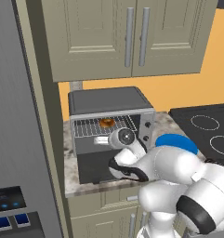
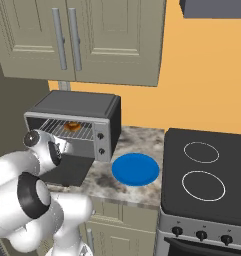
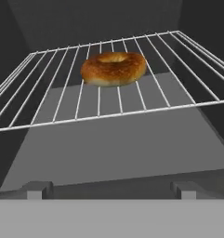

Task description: Pick up the bagel from the plate, place it on the toaster oven rack, close the door, and set the timer.

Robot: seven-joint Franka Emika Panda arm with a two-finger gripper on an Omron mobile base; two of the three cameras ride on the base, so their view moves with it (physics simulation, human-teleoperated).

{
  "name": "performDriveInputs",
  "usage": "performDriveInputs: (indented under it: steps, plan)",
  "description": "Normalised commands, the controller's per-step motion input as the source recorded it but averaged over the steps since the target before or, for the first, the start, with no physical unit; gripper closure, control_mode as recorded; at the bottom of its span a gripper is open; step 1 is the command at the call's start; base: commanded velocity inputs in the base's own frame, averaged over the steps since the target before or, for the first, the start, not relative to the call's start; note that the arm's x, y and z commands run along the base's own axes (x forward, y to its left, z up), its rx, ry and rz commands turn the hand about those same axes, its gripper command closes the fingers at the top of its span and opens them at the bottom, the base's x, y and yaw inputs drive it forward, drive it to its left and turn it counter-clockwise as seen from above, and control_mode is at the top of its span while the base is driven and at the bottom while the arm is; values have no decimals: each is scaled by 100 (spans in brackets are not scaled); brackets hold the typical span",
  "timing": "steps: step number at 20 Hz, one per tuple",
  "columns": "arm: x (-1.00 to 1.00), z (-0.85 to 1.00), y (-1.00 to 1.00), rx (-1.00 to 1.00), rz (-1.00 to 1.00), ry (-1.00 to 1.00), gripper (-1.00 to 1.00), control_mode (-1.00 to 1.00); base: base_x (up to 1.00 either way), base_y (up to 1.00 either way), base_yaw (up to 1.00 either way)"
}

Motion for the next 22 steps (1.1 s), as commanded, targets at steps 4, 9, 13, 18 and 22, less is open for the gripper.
performDriveInputs:
  steps: [4,9,13,18,22]
  plan:
    - [-32,81,-4,1,0,17,-100,-100,0,0,0]
    - [-38,37,0,-4,5,26,-100,-100,0,0,0]
    - [-29,0,12,-21,5,15,-100,-100,0,0,0]
    - [-25,0,4,-18,1,0,-100,-100,0,0,0]
    - [-21,0,-9,0,-2,0,-100,-100,0,0,0]
